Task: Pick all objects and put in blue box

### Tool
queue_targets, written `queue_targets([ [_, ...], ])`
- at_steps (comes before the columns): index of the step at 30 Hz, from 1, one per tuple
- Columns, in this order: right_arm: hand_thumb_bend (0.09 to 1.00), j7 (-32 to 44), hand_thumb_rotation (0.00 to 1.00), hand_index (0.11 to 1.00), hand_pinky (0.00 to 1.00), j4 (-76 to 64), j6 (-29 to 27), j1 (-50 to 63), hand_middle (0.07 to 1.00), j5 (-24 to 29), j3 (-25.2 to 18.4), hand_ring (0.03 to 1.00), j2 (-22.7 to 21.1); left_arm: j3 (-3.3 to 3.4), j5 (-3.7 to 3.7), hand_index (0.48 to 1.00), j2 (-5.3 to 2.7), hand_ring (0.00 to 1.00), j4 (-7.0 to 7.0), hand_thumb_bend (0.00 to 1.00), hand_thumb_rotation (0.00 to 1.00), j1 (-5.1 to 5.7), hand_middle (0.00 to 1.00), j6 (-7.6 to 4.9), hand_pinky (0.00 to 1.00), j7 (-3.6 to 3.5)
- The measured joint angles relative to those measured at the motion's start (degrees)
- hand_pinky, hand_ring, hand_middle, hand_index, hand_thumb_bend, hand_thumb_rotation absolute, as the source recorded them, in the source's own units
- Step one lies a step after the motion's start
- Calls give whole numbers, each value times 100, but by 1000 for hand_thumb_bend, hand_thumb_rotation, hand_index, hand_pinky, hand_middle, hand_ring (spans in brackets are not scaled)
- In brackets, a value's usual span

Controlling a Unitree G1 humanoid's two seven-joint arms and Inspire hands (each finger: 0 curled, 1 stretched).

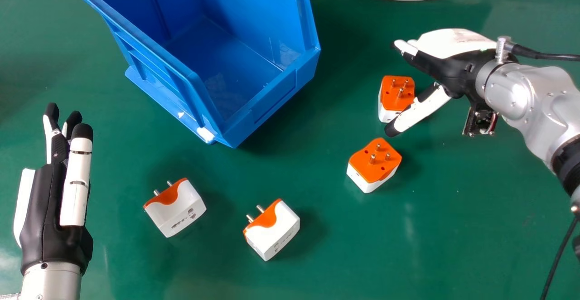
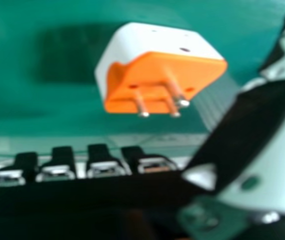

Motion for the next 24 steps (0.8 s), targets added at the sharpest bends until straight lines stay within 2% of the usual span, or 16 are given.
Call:
queue_targets([
  [7, 754, 10, 577, 1000, 962, 115, 150, -119, 1000, -121, 157, 1000, 88, -9, 8, 1000, 0, 1000, -78, 398, 922, 21, 1000, 58, 1000, 1],
  [13, 746, 25, 572, 998, 959, 231, 299, -237, 1000, -245, 270, 999, 169, -15, 8, 1000, 0, 1000, -162, 405, 924, 41, 1000, 196, 1000, 3],
  [24, 729, 39, 556, 987, 957, 391, 370, -387, 1000, -449, 483, 997, 218, -15, 6, 1000, -1, 1000, -242, 411, 928, 54, 1000, 271, 1000, 0],
])
